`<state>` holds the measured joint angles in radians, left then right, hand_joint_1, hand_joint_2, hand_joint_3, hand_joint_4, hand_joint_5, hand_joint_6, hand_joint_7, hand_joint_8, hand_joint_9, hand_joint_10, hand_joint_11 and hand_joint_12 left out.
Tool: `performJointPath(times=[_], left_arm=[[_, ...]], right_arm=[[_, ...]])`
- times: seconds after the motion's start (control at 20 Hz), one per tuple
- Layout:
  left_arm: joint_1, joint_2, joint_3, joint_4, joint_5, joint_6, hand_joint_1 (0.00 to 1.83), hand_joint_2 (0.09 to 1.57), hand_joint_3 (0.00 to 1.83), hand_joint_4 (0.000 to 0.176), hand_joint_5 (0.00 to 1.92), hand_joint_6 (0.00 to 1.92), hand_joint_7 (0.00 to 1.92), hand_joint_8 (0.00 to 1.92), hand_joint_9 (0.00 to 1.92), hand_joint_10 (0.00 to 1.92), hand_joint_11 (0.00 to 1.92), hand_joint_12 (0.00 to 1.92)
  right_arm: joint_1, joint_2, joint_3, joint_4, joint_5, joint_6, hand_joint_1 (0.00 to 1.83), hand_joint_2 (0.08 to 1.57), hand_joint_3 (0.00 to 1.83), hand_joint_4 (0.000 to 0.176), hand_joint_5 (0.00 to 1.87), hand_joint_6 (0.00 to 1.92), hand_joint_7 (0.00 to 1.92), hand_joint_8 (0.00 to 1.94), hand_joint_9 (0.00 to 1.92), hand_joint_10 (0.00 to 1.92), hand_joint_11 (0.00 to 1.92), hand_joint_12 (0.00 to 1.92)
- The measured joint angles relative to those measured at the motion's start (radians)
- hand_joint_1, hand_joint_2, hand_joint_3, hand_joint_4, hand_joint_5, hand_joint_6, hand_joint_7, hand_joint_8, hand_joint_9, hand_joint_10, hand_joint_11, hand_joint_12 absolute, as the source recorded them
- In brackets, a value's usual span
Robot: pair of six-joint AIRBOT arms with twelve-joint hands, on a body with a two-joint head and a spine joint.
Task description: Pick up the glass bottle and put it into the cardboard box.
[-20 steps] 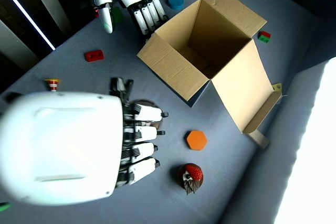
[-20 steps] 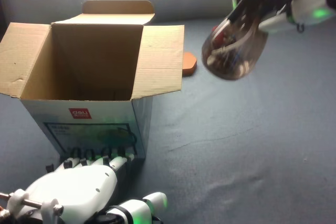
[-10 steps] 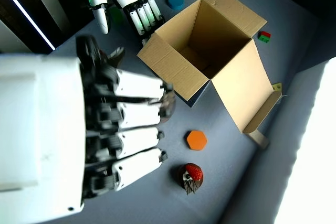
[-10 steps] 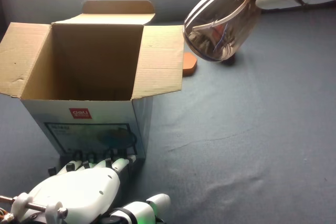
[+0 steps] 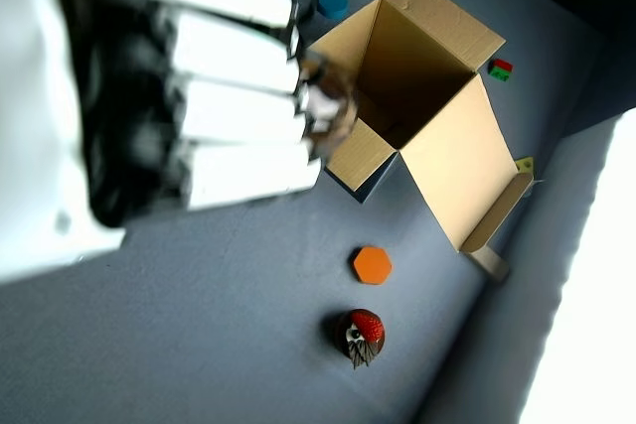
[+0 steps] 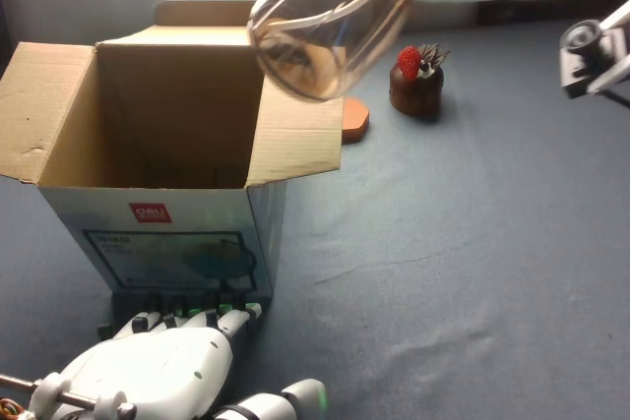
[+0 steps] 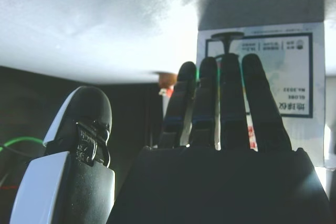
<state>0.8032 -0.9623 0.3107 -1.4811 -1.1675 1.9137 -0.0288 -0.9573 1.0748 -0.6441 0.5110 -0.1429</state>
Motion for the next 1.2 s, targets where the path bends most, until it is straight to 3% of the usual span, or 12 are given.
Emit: performJointPath(times=[0.3,0.4,0.6,0.75,1.0,1.2], left_arm=[[0.002,0.0,0.0,0.0,0.0,-0.003,0.0,1.26,0.0,0.0,0.13,0.0,0.14,0.0,0.13,0.0,0.0,0.33],[0.002,0.0,0.0,0.001,0.0,-0.004,0.0,1.25,0.0,0.0,0.12,0.0,0.14,0.0,0.13,0.0,0.0,0.33],[-0.002,-0.001,0.0,0.0,0.0,-0.006,0.0,1.25,0.0,0.0,0.12,0.0,0.14,0.0,0.13,0.0,0.0,0.33],[-0.002,-0.001,0.0,0.002,0.0,-0.011,0.0,1.25,0.0,0.0,0.12,0.0,0.14,0.0,0.13,0.0,0.0,0.33],[-0.002,-0.001,0.002,0.0,0.0,-0.023,0.0,1.25,0.0,0.0,0.12,0.0,0.14,0.0,0.13,0.0,0.0,0.33],[-0.002,-0.001,0.003,0.0,0.0,-0.024,0.0,1.26,0.0,0.0,0.12,0.0,0.14,0.0,0.13,0.0,0.0,0.33]], right_arm=[[0.0,-0.135,0.0,0.12,-0.026,-0.197,1.36,1.16,0.0,0.0,0.72,1.39,0.98,0.93,0.87,1.27,0.78,1.43],[0.0,-0.196,0.004,0.185,-0.059,-0.317,1.36,1.16,0.0,0.0,0.71,1.4,0.98,0.93,0.87,1.27,0.79,1.43],[0.007,-0.301,0.052,0.199,-0.151,-0.359,1.36,1.17,0.0,0.0,0.7,1.41,0.96,0.96,0.86,1.3,0.76,1.44],[0.007,-0.36,0.076,0.269,-0.205,-0.51,1.35,1.17,0.0,0.0,0.69,1.43,0.95,0.97,0.86,1.3,0.75,1.45],[0.007,-0.468,0.15,0.275,-0.294,-0.56,1.35,1.17,0.0,0.0,0.69,1.44,0.94,0.98,0.86,1.3,0.75,1.45],[0.007,-0.502,0.161,0.281,-0.349,-0.62,1.35,1.17,0.0,0.0,0.69,1.44,0.94,0.98,0.85,1.3,0.78,1.46]])
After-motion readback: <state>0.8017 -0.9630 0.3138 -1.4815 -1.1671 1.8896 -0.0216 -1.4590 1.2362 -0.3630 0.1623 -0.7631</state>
